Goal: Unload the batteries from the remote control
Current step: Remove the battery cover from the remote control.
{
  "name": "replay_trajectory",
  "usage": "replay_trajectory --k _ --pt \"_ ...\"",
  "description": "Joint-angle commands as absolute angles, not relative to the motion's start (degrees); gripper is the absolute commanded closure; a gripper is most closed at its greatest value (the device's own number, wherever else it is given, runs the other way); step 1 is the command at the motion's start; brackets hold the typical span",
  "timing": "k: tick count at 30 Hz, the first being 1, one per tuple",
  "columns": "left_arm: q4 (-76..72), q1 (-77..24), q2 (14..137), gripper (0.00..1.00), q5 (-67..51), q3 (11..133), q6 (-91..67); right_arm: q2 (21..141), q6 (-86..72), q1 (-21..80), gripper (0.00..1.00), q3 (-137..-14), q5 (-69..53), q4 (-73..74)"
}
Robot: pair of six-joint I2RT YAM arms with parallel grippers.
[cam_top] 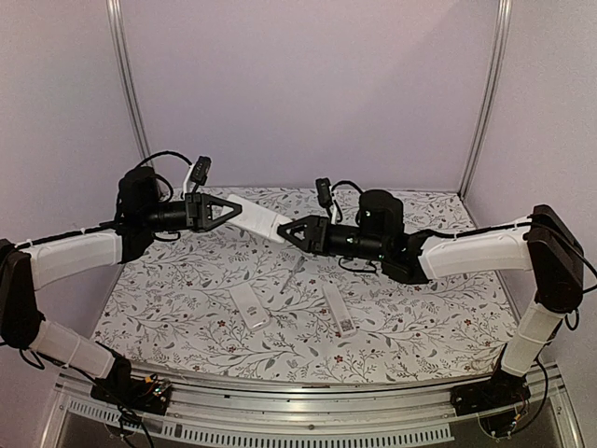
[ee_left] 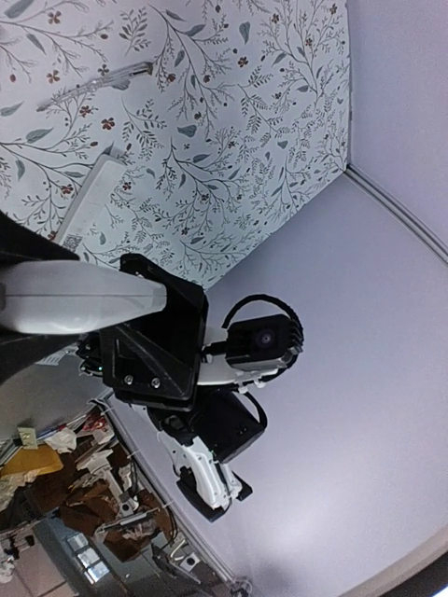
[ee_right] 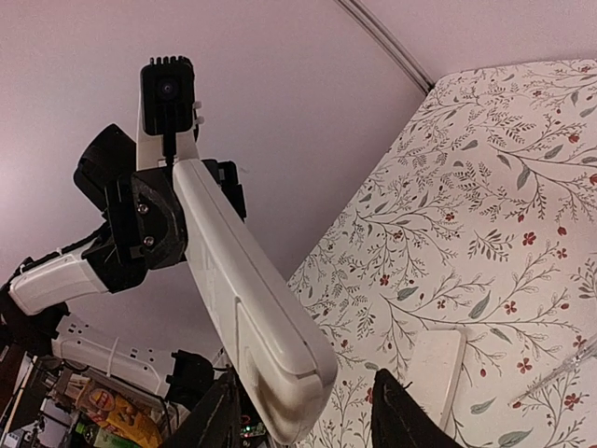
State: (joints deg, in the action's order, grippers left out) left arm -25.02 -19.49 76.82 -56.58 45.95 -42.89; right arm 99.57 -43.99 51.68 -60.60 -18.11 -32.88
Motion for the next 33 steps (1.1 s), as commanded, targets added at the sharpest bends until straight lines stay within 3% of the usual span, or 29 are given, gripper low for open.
replay_trajectory --k 1,6,13,33 --pt "-26.78 -19.81 76.29 1.00 -57.39 45.53 -42.41 101.10 -43.51 51.42 0.53 -63.02 -19.80 -33.12" --pt "-26.80 -19.95 76.38 1.00 -57.31 45.47 -42.39 101.99 -43.46 51.42 0.45 -64.20 -20.40 -33.23" --pt "-26.80 -20.00 76.38 1.00 -57.39 45.54 -42.41 102.82 -44.19 51.42 0.47 -64.45 -19.88 -33.22" --pt "-26.98 -19.97 75.85 1.00 -57.30 45.53 -42.42 103.47 -49.76 49.68 0.75 -62.50 -16.77 -29.26"
